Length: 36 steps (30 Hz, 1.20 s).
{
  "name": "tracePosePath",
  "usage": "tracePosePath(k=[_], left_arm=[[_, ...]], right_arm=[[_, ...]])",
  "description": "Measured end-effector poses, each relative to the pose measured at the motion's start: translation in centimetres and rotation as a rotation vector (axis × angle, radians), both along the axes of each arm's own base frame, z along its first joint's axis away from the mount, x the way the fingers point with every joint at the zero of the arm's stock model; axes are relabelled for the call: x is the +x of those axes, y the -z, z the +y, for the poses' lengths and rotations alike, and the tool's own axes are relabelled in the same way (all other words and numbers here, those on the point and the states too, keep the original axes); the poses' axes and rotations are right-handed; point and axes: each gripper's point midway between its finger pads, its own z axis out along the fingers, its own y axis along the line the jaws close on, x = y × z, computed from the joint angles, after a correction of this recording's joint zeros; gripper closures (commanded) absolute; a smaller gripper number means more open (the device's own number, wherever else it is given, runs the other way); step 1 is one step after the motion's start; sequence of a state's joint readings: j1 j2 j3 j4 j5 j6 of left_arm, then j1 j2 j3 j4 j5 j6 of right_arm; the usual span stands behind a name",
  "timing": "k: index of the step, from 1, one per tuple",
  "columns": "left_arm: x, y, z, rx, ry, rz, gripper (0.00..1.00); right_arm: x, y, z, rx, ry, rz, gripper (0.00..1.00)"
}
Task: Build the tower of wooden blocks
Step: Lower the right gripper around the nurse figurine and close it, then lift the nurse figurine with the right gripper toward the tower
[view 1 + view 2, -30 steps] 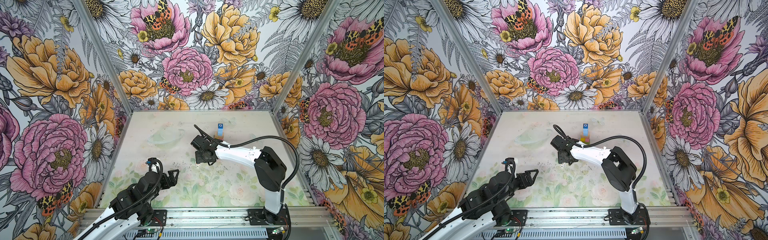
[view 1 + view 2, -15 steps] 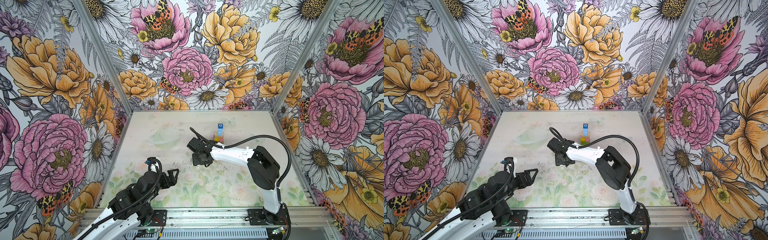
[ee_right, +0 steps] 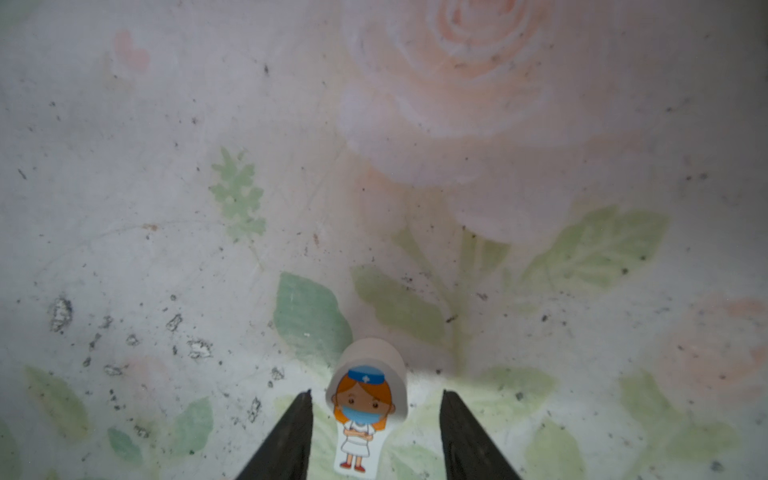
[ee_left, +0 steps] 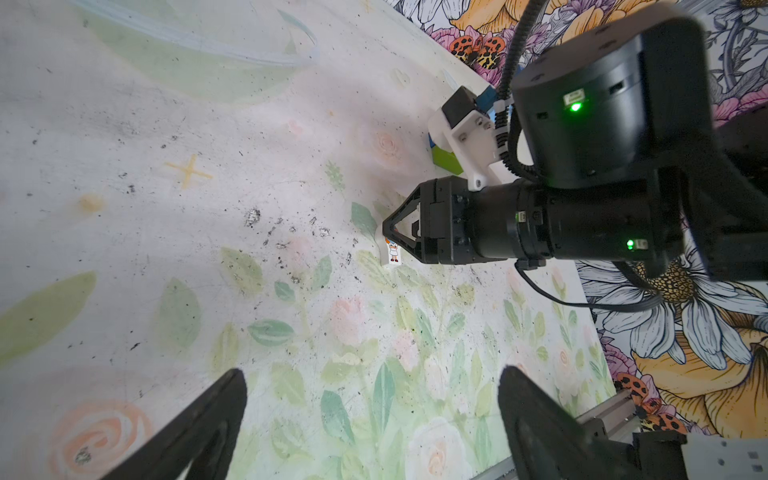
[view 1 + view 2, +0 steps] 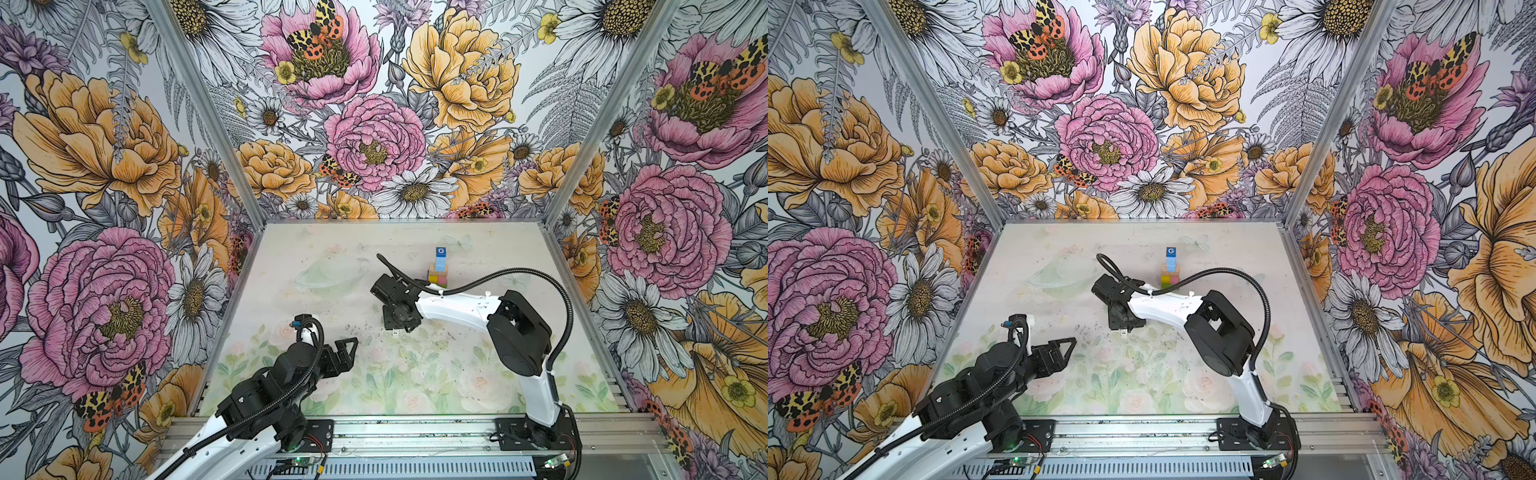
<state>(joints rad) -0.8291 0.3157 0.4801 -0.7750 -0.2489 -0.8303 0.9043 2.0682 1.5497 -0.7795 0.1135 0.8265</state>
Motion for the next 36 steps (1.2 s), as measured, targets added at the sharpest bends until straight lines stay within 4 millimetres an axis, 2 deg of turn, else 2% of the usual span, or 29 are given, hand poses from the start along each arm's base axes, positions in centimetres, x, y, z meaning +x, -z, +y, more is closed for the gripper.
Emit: tracePosePath(k=[13, 29, 36], left_arm=[[-0.1, -0.1, 0.0, -0.005, 0.004, -0.005, 0.04], [-0.3, -0.5, -0.2, -0.019, 0.019, -0.020, 0.04], [-0.3, -0.5, -0.2, -0.019, 0.021, -0.020, 0.01]], right_arm=[[-0.3, 1.6, 0.0, -0.017, 0.019, 0.034, 0.59], [-0.4, 1.7, 0.0, -0.019, 0.016, 0.034, 0.66], [-0.4, 1.7, 0.0, -0.021, 0.013, 0.034, 0.68]])
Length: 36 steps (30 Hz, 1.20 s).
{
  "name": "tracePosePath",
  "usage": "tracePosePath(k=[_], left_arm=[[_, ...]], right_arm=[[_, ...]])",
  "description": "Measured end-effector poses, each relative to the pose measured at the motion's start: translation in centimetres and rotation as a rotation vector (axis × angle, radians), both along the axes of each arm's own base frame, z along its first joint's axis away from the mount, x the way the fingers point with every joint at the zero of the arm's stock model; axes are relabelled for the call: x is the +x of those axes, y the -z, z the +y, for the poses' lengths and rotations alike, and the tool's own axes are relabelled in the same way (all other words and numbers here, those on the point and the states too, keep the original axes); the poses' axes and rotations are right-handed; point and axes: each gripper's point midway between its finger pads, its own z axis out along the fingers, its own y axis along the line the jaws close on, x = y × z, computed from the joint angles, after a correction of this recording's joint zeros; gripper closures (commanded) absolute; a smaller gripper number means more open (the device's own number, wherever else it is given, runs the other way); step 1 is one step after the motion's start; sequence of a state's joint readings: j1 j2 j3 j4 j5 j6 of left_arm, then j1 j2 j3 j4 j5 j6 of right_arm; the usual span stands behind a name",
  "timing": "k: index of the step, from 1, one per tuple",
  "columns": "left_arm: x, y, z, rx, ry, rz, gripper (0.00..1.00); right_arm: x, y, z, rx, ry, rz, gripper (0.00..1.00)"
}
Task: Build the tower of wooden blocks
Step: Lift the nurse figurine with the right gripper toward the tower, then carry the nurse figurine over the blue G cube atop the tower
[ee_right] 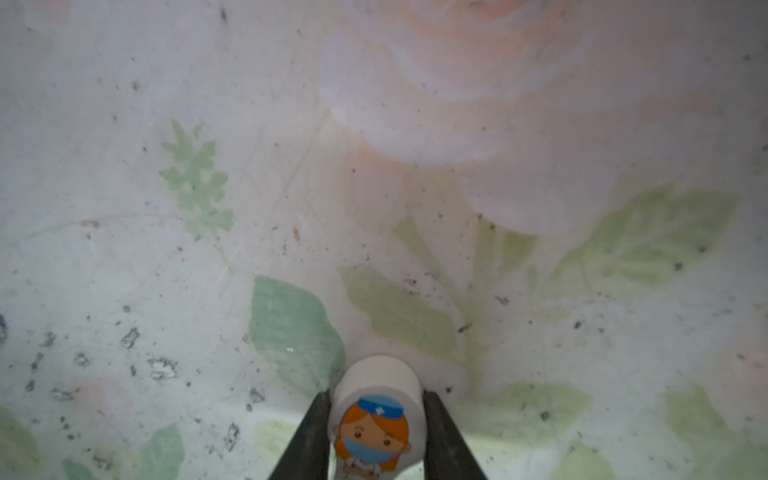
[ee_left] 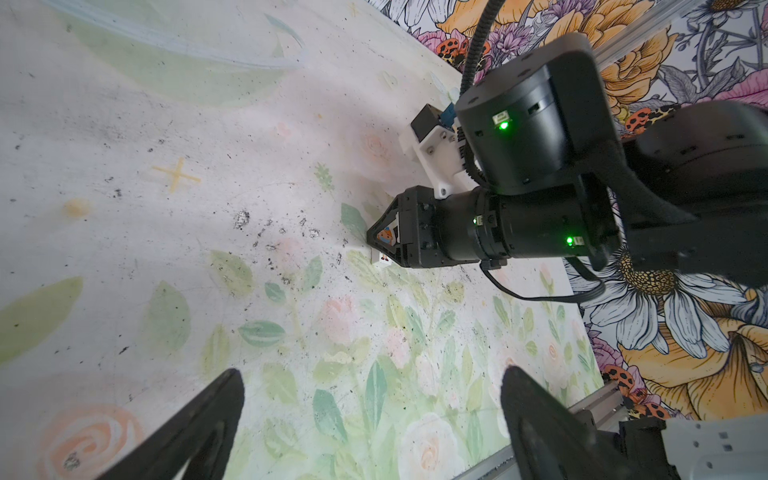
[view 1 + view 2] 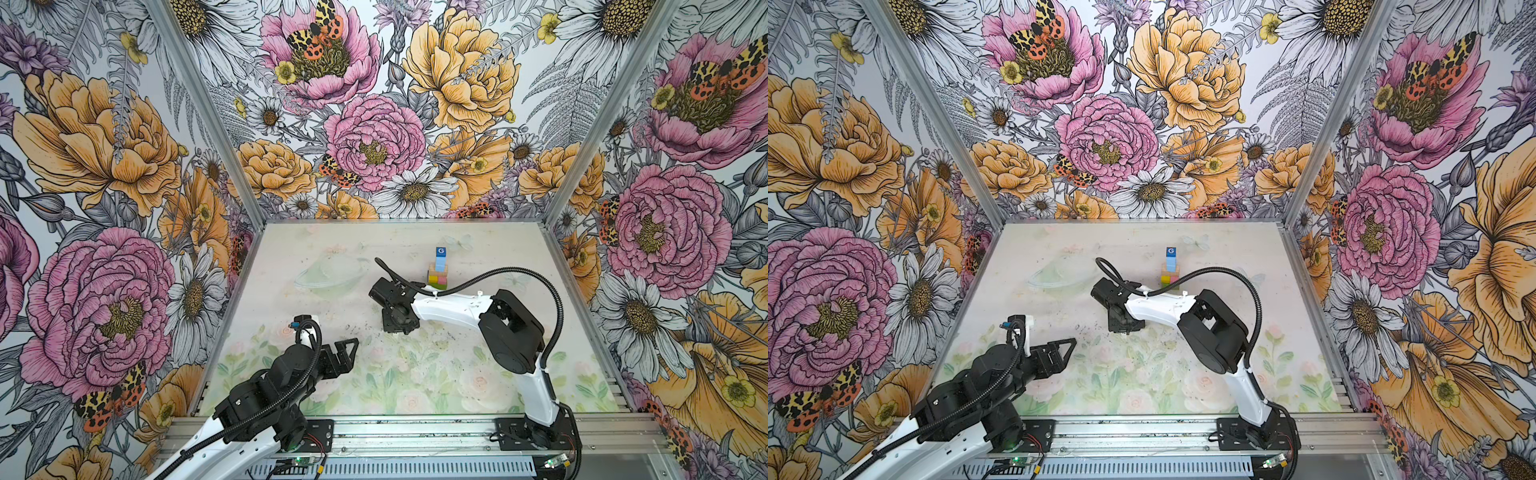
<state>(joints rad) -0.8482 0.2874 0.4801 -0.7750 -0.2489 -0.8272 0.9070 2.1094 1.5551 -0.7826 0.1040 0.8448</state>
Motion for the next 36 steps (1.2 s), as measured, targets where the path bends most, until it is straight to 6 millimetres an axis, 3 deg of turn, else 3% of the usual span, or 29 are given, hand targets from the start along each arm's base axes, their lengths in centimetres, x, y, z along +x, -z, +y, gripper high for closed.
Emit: tracePosePath(k=[8, 20, 27, 36], left_arm=[[0.2, -0.9, -0.1, 0.023, 0.011, -0.007, 0.01], [1.2, -1.4, 0.3, 0.079, -0.018, -0.004, 0.01], [2.6, -2.7, -0.1, 0.110, -0.031, 0.003, 0.01], [5.1, -3.6, -2.6, 0.136, 0.014, 0.023, 0.01]], right_arm=[[-0.1, -0.3, -0.3, -0.010, -0.017, 0.001, 0.68], [1.0, -3.3, -1.8, -0.003, -0.023, -0.039, 0.69], [2.3, -7.1, -4.1, 0.008, -0.011, -0.091, 0.69], [5.6, -13.1, -8.4, 0.027, 0.037, -0.188, 0.69]])
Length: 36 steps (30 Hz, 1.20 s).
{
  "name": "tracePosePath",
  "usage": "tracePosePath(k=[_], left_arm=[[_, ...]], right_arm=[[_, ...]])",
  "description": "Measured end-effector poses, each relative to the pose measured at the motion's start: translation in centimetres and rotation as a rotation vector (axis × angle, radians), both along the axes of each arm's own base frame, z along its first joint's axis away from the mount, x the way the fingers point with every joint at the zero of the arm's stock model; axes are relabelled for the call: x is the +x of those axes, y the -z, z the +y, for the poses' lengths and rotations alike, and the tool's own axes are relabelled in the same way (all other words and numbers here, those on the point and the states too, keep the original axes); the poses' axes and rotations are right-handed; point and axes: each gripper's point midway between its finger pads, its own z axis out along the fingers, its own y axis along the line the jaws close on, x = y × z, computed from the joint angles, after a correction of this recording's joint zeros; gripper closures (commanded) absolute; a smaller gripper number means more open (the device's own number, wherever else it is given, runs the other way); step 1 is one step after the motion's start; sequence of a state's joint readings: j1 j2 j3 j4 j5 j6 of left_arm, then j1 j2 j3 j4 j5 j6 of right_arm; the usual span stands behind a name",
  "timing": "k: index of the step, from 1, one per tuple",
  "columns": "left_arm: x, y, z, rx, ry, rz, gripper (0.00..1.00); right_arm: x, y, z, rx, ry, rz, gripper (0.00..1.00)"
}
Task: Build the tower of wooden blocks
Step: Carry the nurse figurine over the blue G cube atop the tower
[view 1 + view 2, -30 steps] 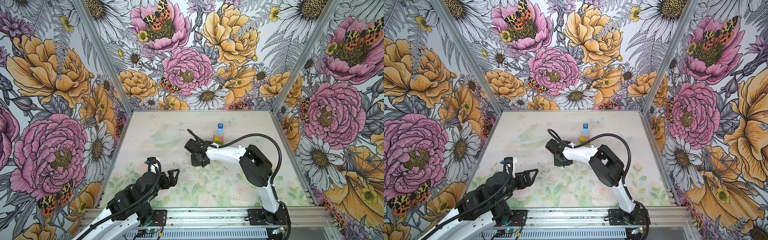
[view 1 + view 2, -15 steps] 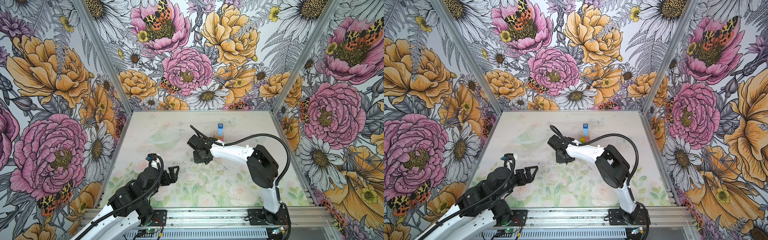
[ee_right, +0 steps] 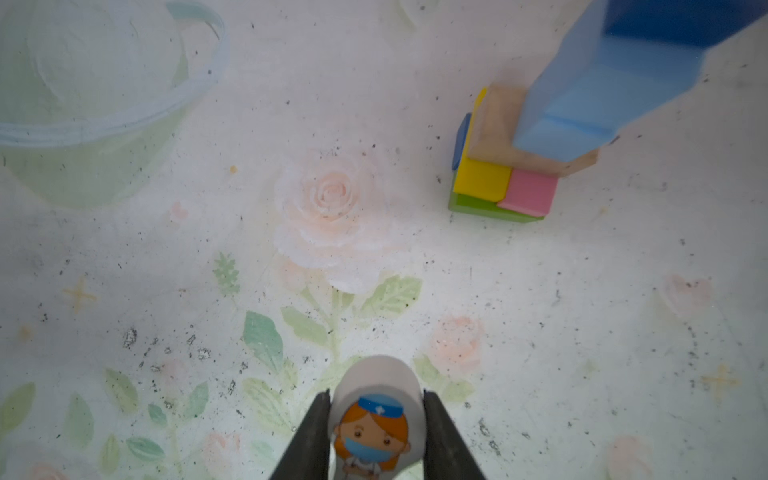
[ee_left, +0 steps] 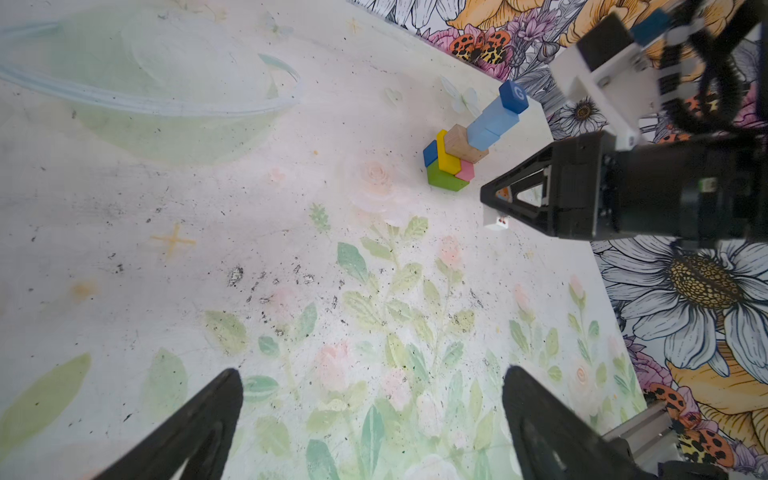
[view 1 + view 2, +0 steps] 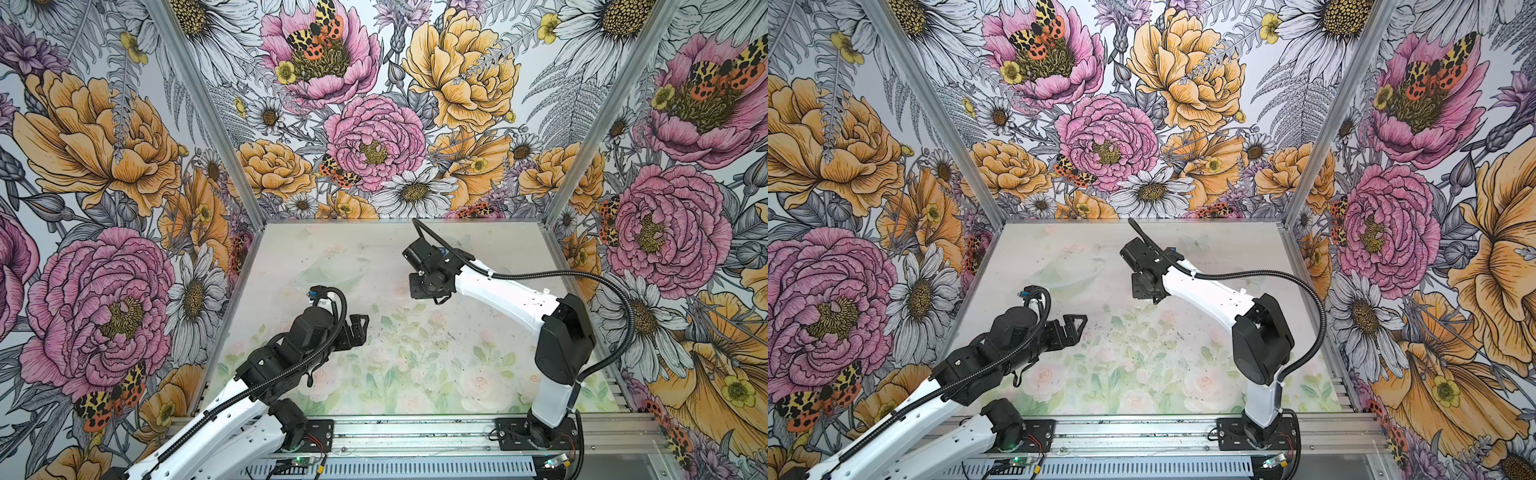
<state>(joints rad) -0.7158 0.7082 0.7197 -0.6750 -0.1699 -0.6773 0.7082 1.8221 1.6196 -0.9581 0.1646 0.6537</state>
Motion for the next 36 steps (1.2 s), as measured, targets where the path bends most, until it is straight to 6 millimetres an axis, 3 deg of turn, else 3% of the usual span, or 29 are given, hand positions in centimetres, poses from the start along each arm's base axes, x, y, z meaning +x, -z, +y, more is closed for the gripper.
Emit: tracePosePath(k=[16, 20, 25, 30, 36], left_arm=[[5.2, -2.0, -3.8, -0.007, 0.059, -0.009, 0.01], [6.7, -2.2, -4.6, -0.007, 0.076, -0.004, 0.01], [8.7, -2.9, -6.2, -0.012, 0.115, -0.008, 0.01], [10.1, -3.1, -7.4, -0.020, 0.144, -0.009, 0.01], [11.1, -2.7, -8.5, -0.026, 0.169, -0.003, 0.01]], right_arm=[[6.5, -8.1, -4.7, 0.020, 0.044, -0.139, 0.69], [8.1, -7.9, -5.3, 0.003, 0.048, -0.135, 0.69], [9.8, -6.2, -5.9, -0.024, 0.049, -0.094, 0.69], [10.7, -5.1, -6.4, -0.041, 0.044, -0.065, 0.69], [11.3, -5.2, -6.6, -0.037, 0.036, -0.065, 0.69]])
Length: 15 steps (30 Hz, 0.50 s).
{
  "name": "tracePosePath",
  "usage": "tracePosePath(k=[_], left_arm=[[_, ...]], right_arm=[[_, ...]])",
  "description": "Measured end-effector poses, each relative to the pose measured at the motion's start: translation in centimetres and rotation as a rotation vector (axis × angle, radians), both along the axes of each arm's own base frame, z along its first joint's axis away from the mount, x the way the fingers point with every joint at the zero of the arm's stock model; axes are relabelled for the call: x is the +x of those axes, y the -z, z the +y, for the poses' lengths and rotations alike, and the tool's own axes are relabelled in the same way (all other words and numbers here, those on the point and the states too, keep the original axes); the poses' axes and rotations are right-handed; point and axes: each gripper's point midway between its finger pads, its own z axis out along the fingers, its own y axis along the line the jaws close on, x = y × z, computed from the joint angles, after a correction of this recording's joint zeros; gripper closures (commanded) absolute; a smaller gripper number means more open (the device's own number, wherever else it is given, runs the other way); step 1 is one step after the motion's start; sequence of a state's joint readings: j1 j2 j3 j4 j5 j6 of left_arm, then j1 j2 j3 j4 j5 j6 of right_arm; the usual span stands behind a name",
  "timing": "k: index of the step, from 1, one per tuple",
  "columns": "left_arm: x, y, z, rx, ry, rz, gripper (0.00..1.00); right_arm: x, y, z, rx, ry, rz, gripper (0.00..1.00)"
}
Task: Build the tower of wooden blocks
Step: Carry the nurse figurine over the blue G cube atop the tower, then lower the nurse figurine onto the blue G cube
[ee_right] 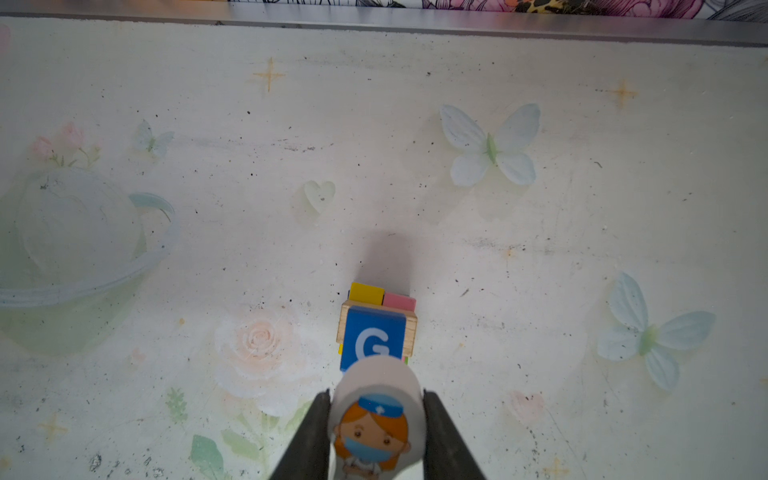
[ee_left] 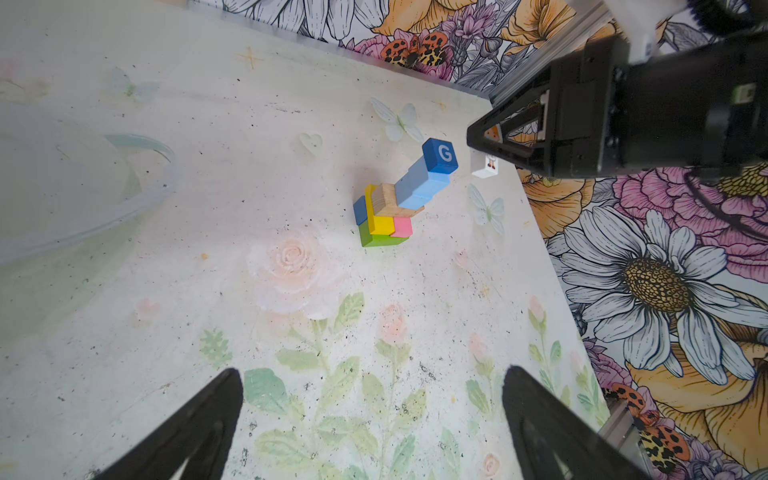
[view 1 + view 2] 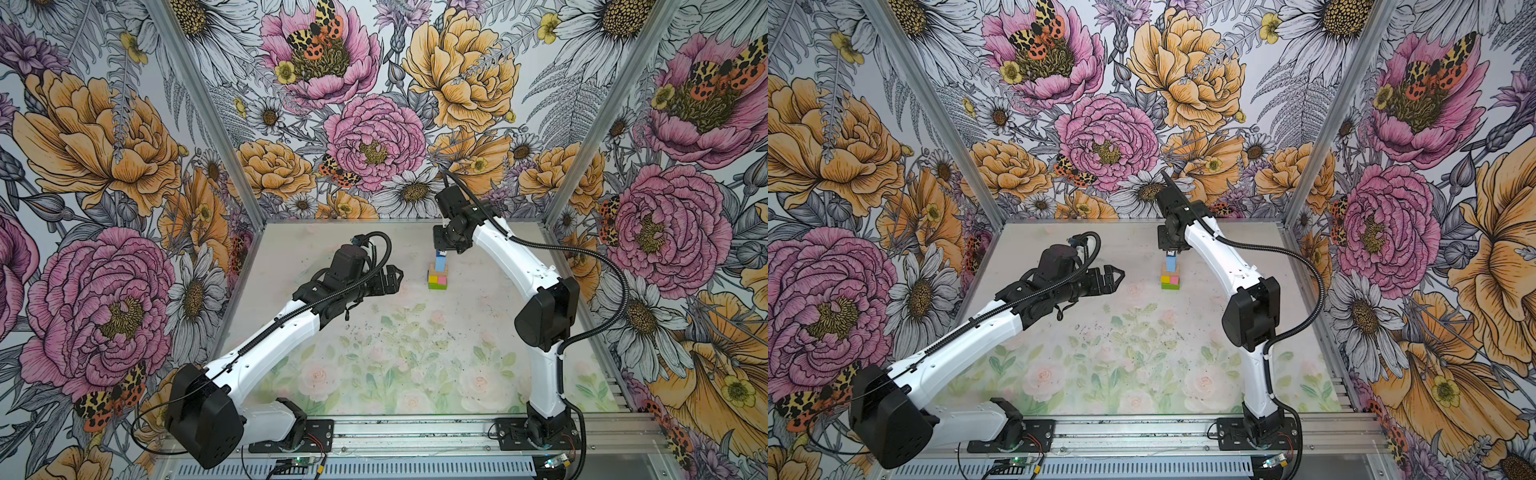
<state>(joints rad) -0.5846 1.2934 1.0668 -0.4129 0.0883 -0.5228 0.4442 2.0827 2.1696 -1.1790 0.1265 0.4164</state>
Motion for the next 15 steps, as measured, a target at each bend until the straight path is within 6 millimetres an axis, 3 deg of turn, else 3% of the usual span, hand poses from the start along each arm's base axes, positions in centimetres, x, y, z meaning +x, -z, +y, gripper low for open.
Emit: tracePosePath(k=[15], left_arm=[[0.49, 0.41, 0.01, -0.004, -0.001, 0.009, 0.01]], right_arm=[[0.98, 0.62, 0.14, -0.004, -0.033, 0.014, 0.69]])
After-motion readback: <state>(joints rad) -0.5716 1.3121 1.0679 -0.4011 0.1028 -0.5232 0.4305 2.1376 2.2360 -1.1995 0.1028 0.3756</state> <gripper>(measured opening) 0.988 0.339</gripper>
